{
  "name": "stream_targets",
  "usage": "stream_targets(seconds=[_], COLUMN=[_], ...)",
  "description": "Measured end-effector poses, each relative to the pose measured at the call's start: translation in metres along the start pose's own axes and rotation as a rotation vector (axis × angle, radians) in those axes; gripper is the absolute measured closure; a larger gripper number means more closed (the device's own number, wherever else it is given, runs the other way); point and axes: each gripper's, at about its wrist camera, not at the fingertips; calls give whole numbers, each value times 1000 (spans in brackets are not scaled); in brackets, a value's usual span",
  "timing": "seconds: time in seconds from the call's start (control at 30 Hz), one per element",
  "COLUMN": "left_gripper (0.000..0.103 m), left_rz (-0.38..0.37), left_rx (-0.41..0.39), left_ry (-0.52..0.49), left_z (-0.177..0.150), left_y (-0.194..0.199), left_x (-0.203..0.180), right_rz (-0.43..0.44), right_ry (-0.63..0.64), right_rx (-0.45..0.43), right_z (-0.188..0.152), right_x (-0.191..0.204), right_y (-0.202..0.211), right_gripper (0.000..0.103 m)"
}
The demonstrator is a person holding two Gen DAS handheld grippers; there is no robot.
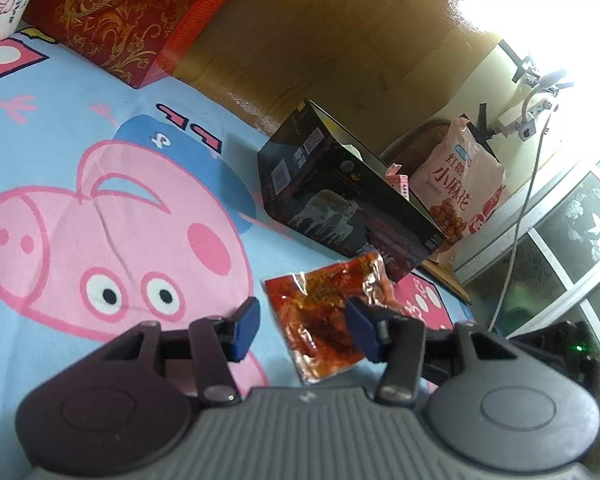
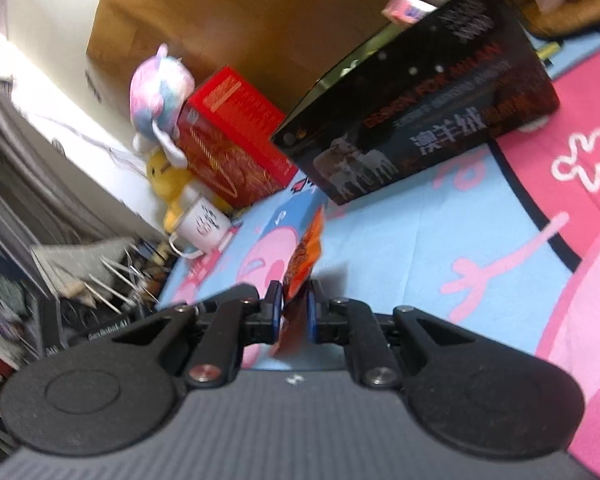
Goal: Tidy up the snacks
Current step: 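Grasp the orange spicy snack bag with the right tool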
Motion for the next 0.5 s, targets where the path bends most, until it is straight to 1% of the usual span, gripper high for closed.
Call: stream_targets(seconds=[0.1, 0.23, 0.3, 0.33, 0.4, 0.47, 0.5], left_gripper=[51, 51, 45, 44, 37, 37, 39], left_rz=[-21, -78, -106, -113, -128, -161, -179], left_rx=[10, 31, 46, 50, 53, 53, 54], left_ry=[4, 17, 34, 42, 59, 86, 99], left_z=[1, 1, 1, 1, 1, 2, 3], left_y=[0, -2, -3, -3, -3, -2, -1], left_x=[0, 1, 1, 2, 1, 1, 0], right_rz=[36, 66, 91, 113, 169, 229, 248], right_ry=[-73, -127, -151, -167, -205, -250, -267], right_rx=[-16, -19, -23, -29, -35, -39, -38], right_z=[3, 5, 5, 5, 4, 4, 4], right_x=[-10, -16, -19, -22, -28, -35, -38], right_y=[4, 6, 8, 9, 12, 14, 15], right_gripper=[88, 88, 88, 88, 88, 88, 88])
Point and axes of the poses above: each gripper's, at about its wrist camera, not at the fingertips, and y roughly against the way its jaws point, x to its left, z to its top, and after that the axes turned 1 degree about x, right-handed
